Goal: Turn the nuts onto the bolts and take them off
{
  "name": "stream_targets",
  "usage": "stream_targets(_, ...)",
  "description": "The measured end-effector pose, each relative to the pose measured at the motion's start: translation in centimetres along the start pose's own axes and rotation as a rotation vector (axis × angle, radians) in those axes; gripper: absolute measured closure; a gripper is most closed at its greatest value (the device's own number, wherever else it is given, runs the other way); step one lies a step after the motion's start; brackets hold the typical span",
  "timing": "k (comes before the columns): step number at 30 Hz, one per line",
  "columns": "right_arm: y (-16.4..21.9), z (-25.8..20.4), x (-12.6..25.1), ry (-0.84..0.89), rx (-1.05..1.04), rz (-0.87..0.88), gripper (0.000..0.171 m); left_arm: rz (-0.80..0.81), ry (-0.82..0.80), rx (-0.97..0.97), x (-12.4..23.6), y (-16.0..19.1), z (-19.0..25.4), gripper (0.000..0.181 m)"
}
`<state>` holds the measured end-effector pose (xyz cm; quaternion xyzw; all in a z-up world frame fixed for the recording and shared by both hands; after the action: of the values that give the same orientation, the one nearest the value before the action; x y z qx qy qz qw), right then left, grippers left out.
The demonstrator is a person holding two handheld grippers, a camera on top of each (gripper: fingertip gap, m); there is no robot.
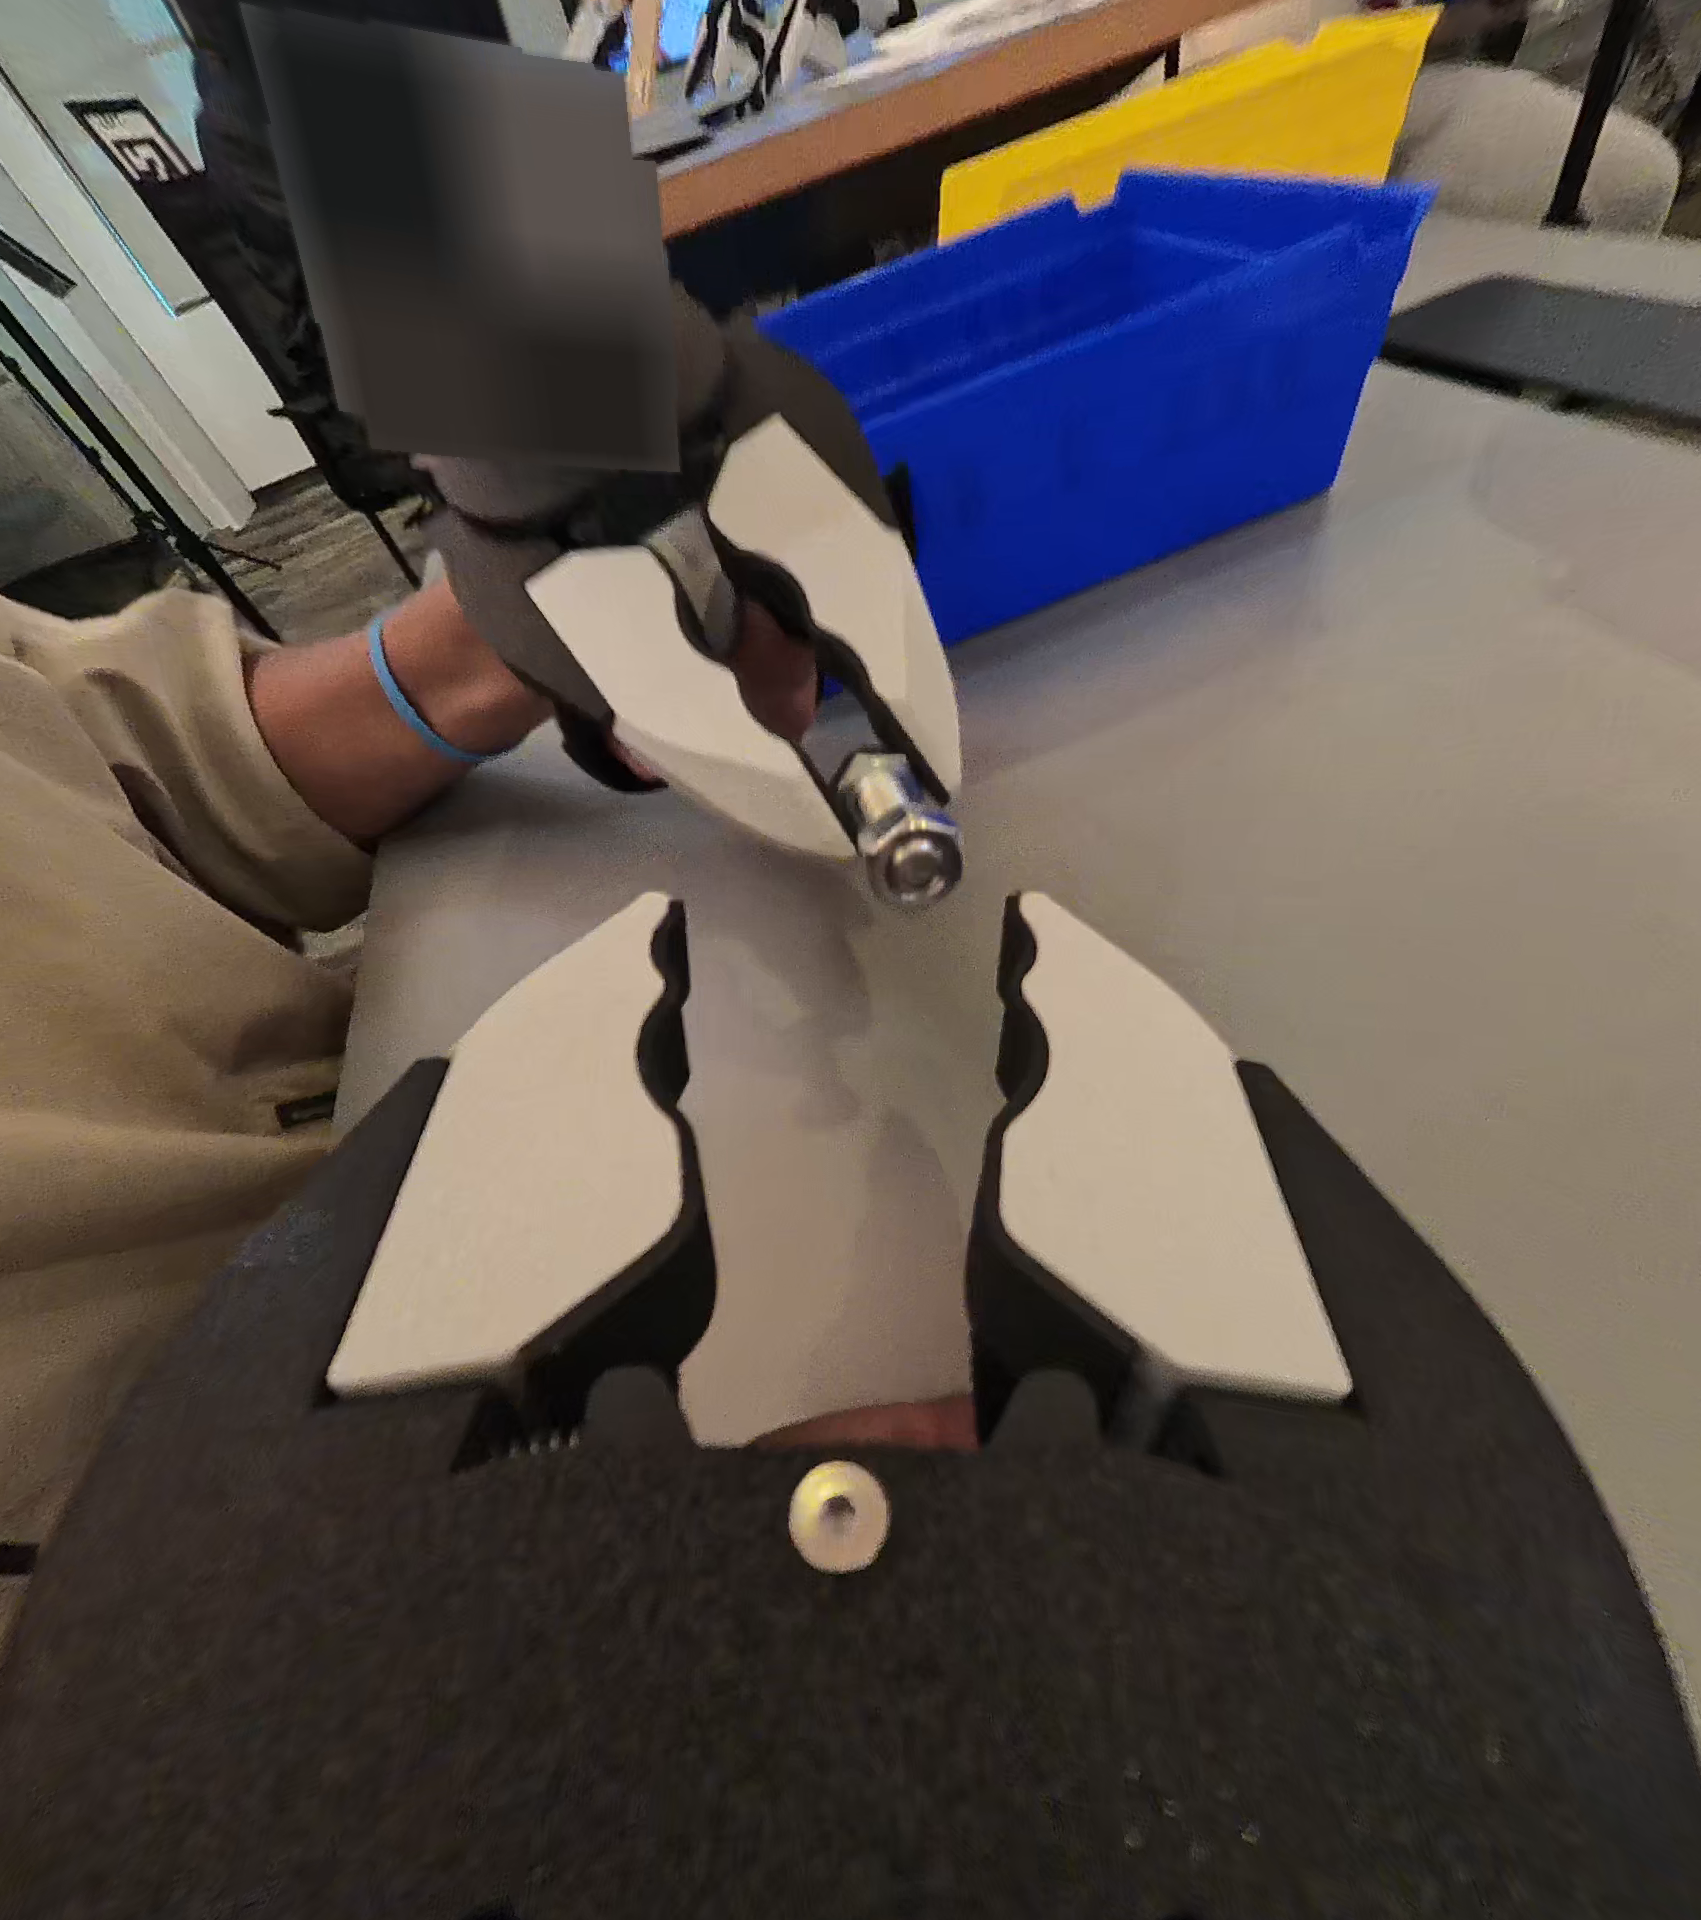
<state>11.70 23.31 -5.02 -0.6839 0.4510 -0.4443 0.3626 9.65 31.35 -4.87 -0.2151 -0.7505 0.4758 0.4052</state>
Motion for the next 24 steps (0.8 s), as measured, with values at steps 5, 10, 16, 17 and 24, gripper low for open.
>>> stream_targets(5, -1.1, -1.1, -0.3, -0.010, 0.048, 0.041, 0.111, -0.004, 0.006, 0.001, -0.1, 0.1, 0.1, 0.163)
stream_targets(10, -1.4, -0.1, 0.4, 0.037, 0.040, 0.052, 0.114, -0.002, -0.008, 0.003, 0.0, 0.1, -0.1, 0.163)
stream_targets(16, -0.6, -0.8, -0.3, 0.005, 0.040, 0.026, 0.112, -0.008, -0.004, 0.004, 0.0, 0.2, -0.2, 0.163)
stream_targets(17, -1.2, -1.0, -0.1, 0.002, 0.055, 0.054, 0.113, -0.010, 0.000, 0.003, 0.0, 0.3, -0.1, 0.163)
stream_targets(24, -0.1, 0.1, -0.4, -0.001, -0.002, 0.013, 0.114, 0.006, -0.003, 0.007, 0.2, 0.0, -0.1, 0.163)
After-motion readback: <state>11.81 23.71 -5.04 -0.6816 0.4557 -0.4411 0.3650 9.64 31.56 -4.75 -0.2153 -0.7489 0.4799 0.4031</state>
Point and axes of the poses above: each gripper's, where its closed fingertips meet, x back along the fingers, y out of its underside, z = x × y across the jaws, the point moved 4 cm from there along x, back along the fingers, and after that the axes turned 6 degrees about -x, right-handed, at the moved point
